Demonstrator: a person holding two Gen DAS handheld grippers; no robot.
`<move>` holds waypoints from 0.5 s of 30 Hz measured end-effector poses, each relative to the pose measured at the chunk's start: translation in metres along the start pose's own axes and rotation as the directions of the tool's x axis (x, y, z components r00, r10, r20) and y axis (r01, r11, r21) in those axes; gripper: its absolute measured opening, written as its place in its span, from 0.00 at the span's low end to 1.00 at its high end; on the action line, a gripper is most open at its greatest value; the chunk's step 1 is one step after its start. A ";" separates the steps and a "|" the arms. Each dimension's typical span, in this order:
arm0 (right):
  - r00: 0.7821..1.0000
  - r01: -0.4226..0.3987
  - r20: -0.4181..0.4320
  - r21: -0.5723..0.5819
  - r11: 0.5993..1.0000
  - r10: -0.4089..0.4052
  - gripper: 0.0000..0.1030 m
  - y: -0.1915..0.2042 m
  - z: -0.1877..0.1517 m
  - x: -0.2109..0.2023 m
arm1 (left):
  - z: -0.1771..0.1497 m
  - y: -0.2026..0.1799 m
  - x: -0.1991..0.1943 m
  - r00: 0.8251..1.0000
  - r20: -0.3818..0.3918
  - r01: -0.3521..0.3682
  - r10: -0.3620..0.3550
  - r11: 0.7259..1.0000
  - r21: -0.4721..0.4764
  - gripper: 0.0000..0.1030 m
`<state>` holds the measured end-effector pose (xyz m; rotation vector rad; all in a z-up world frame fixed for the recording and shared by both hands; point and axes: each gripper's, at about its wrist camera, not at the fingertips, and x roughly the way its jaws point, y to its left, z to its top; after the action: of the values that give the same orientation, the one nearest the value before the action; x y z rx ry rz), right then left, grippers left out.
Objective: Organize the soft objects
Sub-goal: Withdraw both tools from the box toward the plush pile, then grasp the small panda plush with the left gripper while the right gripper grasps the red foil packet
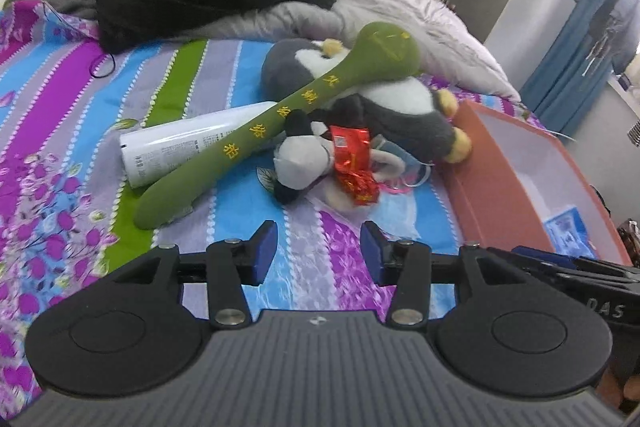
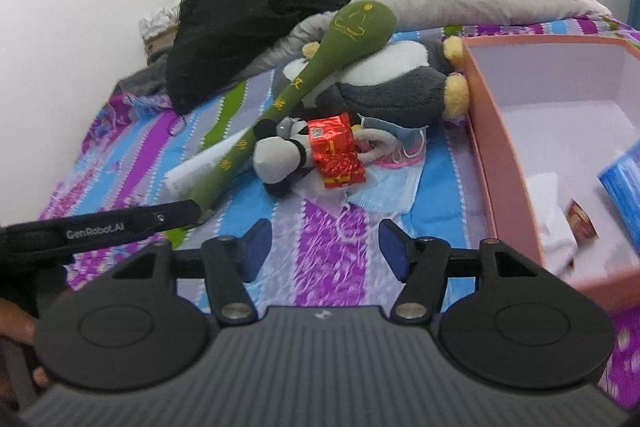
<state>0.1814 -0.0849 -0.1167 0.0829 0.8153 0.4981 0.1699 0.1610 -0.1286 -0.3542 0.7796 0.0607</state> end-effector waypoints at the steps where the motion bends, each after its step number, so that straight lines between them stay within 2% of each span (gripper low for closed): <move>1: 1.000 -0.006 -0.005 -0.012 1.000 0.005 0.60 -0.002 0.003 0.011 | 0.004 0.001 0.009 1.000 -0.006 -0.006 0.006 1.000 0.005 0.50; 9: 0.997 -0.031 -0.078 -0.099 0.995 0.023 0.60 -0.014 0.020 0.090 | 0.033 0.014 0.080 0.999 -0.036 -0.019 0.020 0.999 0.026 0.50; 12: 0.997 -0.037 -0.078 -0.118 0.992 0.028 0.60 -0.016 0.026 0.110 | 0.040 0.016 0.101 0.999 -0.045 -0.011 0.012 1.000 0.020 0.51; 15: 0.997 -0.034 -0.076 -0.116 0.993 0.025 0.60 -0.019 0.034 0.129 | 0.044 0.017 0.119 0.999 -0.053 -0.006 0.007 1.000 0.012 0.56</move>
<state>0.2880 -0.0384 -0.1856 -0.0324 0.8570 0.5788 0.2811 0.1827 -0.1873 -0.3436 0.8333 0.0528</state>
